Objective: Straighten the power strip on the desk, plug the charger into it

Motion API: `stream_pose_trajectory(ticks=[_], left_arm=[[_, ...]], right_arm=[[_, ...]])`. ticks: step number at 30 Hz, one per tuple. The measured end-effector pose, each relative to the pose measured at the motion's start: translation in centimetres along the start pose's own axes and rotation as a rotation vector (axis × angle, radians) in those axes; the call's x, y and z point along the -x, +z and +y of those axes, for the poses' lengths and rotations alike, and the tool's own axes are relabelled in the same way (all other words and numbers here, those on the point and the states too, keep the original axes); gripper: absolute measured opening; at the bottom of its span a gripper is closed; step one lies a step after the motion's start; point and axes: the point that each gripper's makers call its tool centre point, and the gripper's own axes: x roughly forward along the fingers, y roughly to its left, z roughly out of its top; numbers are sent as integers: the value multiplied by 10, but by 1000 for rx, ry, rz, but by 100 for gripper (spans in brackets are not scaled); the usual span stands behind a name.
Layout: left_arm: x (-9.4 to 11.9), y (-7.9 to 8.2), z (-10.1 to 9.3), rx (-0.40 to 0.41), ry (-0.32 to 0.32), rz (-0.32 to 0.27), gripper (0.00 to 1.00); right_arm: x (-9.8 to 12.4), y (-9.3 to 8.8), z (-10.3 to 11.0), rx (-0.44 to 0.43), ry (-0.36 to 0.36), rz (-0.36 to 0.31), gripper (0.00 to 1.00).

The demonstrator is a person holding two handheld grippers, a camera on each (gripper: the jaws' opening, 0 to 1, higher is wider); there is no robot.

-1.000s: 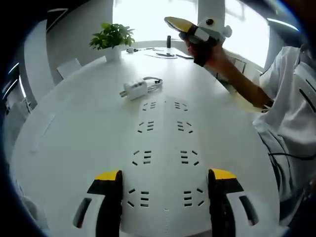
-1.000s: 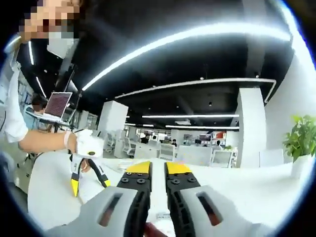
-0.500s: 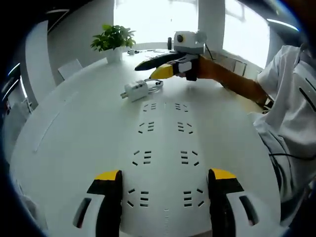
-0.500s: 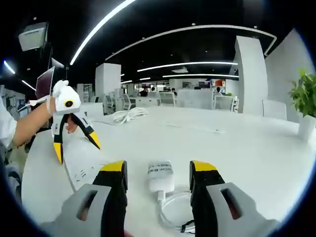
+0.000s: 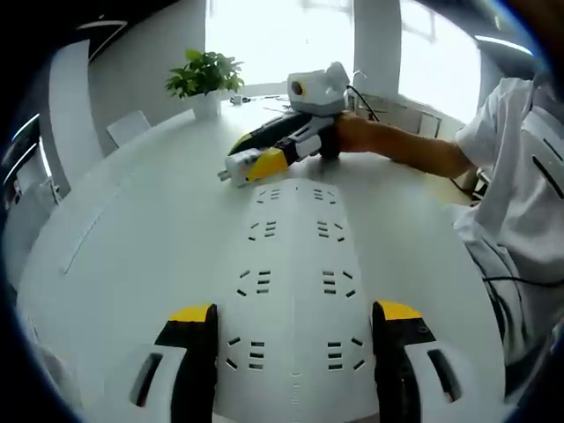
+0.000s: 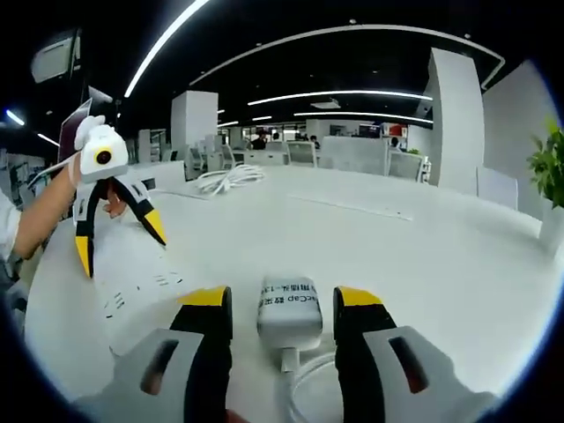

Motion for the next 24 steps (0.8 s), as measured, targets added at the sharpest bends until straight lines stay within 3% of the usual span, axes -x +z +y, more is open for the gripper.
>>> stream_pose_trajectory(ticks=[24], left_arm=[[-1,3,0,7,9,-63,73]], right_arm=[[-2,-2,-6,-34,-30,3,30]])
